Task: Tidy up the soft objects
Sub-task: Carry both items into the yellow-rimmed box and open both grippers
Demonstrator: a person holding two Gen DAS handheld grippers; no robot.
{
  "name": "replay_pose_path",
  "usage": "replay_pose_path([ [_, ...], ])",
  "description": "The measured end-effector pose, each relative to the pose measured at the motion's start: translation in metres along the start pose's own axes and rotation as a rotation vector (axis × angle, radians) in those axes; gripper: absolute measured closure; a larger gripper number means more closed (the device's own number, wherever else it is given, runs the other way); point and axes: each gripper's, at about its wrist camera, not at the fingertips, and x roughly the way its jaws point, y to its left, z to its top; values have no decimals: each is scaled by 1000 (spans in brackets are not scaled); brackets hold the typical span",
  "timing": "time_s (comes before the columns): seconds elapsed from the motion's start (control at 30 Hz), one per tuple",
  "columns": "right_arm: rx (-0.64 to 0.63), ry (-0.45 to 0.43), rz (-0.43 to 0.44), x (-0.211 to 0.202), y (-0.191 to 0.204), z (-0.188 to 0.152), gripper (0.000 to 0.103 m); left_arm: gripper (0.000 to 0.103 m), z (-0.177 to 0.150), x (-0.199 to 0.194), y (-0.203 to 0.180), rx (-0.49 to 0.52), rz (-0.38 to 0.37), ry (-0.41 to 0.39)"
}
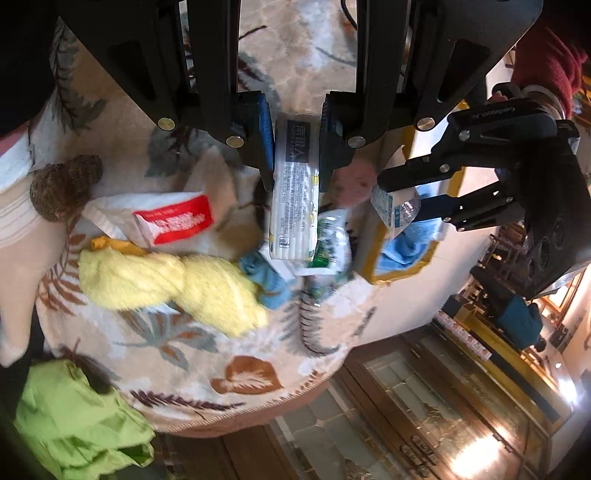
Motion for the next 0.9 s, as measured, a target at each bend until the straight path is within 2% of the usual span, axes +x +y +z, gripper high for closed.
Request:
replay_pose_path([
  [0.3, -61, -1, 99, 7, 58, 15, 83, 67, -20, -45, 31, -93, 59, -52],
  [0.47, -100, 42, 141, 36, 99, 21, 83, 67, -38, -46, 62, -195, 125, -35],
  [0.67, -103, 125, 165, 83, 127, 19, 83, 67, -70, -28, 107, -341, 213, 17],
  [0.8, -145, 128, 97, 108, 144, 20, 83, 67, -81, -14, 126, -393, 285, 50],
  [0.9, -151, 116, 50, 121, 146, 28, 83, 66, -85, -6, 133, -416, 294, 52],
])
